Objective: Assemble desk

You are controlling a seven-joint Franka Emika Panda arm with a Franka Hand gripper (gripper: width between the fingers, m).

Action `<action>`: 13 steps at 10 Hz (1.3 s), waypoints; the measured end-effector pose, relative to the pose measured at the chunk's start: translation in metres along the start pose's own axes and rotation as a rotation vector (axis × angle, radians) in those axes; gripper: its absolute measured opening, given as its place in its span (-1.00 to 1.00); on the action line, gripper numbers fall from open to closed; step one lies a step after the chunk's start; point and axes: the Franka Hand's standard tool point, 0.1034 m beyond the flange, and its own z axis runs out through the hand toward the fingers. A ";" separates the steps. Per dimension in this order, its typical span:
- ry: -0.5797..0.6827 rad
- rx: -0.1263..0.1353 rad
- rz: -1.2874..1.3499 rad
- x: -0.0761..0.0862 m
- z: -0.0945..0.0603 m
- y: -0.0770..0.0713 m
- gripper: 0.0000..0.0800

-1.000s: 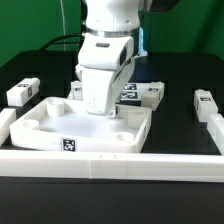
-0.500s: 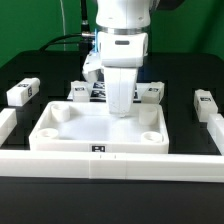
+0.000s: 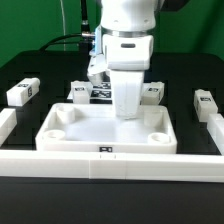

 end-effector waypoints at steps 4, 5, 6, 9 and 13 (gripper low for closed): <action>0.007 -0.011 -0.016 0.029 0.001 0.003 -0.84; 0.008 -0.014 -0.023 0.035 0.001 0.006 -0.84; 0.009 -0.017 -0.013 0.041 0.001 0.010 -0.84; 0.013 -0.029 0.013 0.051 -0.001 0.020 -0.84; 0.013 -0.014 0.026 0.061 -0.002 0.020 -0.84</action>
Offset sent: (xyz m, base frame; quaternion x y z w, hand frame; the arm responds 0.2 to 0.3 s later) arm 0.0077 0.0318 -0.0040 -0.0020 -0.0008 -0.0007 1.0000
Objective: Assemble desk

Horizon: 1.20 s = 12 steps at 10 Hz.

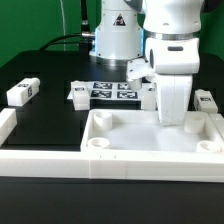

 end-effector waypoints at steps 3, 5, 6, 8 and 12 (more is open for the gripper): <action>0.000 0.001 0.007 -0.004 0.000 0.000 -0.61; 0.000 -0.004 0.011 -0.004 -0.002 0.001 0.08; -0.001 -0.008 0.014 -0.005 -0.006 0.002 0.08; -0.006 -0.023 0.045 -0.007 -0.023 -0.002 0.59; -0.008 -0.046 0.144 -0.001 -0.043 -0.009 0.62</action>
Offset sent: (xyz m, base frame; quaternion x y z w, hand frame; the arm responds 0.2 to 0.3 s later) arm -0.0036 -0.0038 0.0045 0.0058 -0.0107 0.0010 0.9999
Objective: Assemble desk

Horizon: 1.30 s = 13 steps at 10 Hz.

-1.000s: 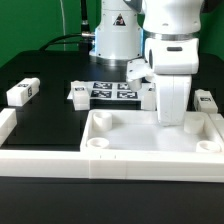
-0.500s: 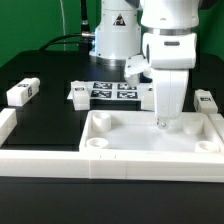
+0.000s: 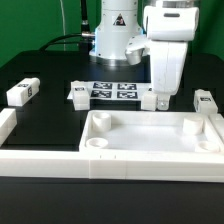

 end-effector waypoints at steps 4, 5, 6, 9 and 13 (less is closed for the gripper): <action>-0.003 0.006 0.130 0.003 -0.001 -0.006 0.62; -0.002 0.007 0.148 0.003 -0.001 -0.006 0.62; -0.003 0.007 0.203 0.003 -0.001 -0.006 0.62; -0.003 0.011 0.493 0.006 -0.001 -0.007 0.62; -0.013 0.049 0.968 0.027 -0.005 -0.011 0.62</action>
Offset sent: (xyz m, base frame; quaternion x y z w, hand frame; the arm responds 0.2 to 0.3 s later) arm 0.0000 0.0000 0.0000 0.0000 0.0000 0.0650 0.9979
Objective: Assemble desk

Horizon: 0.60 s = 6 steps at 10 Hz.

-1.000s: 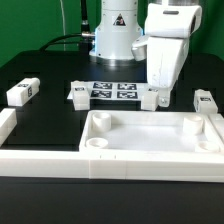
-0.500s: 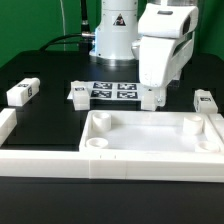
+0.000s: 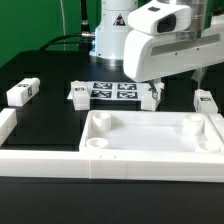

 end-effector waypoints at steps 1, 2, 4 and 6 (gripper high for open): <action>0.010 0.024 0.112 0.002 0.003 -0.007 0.62; 0.011 0.030 0.165 0.002 0.002 -0.007 0.62; 0.008 0.035 0.296 0.003 0.003 -0.010 0.62; -0.007 0.040 0.515 0.007 0.005 -0.033 0.62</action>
Offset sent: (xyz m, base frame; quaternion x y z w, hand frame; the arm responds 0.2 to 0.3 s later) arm 0.0000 0.0000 0.0000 0.0000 0.0000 0.1296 0.9916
